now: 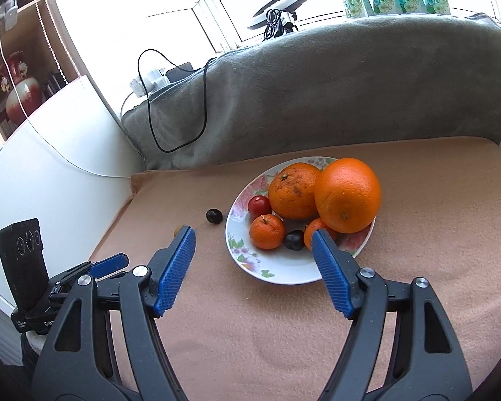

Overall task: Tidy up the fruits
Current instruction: 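Open the right gripper and withdraw it from the plate, then grasp the red tomato with the left gripper while the right gripper grasps a brown kiwi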

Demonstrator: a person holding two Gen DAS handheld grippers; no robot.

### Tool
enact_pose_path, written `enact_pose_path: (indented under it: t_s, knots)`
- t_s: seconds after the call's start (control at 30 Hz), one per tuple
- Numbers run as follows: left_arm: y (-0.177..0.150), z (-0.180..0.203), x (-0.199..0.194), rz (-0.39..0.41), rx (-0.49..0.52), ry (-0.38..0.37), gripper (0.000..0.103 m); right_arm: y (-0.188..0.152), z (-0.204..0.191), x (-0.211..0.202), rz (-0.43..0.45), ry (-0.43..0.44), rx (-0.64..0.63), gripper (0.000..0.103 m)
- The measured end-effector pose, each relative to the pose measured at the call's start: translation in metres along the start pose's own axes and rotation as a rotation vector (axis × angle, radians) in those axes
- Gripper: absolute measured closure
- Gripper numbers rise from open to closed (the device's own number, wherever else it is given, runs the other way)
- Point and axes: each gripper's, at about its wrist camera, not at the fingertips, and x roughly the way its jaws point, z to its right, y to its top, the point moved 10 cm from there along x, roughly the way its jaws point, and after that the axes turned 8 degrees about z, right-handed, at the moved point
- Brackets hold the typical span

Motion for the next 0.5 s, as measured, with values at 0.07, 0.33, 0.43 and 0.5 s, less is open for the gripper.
enact_pose_path:
  t_s: [0.07,0.33,0.43,0.5]
  knots:
    - [-0.006,-0.011,-0.006,-0.002,-0.009,0.026,0.039,-0.003,-0.006,0.000,0.000,0.007,-0.015,0.028]
    - [-0.023,-0.044,-0.023,-0.001,-0.045,0.102,0.039,-0.016,-0.034,0.011,-0.043,0.021,-0.071,0.028]
    - [-0.032,-0.052,-0.027,-0.007,-0.065,0.111,0.039,-0.025,-0.044,0.018,-0.076,0.015,-0.118,0.028]
    - [-0.039,-0.057,-0.025,-0.021,-0.071,0.119,0.039,-0.031,-0.052,0.024,-0.096,0.019,-0.150,0.028]
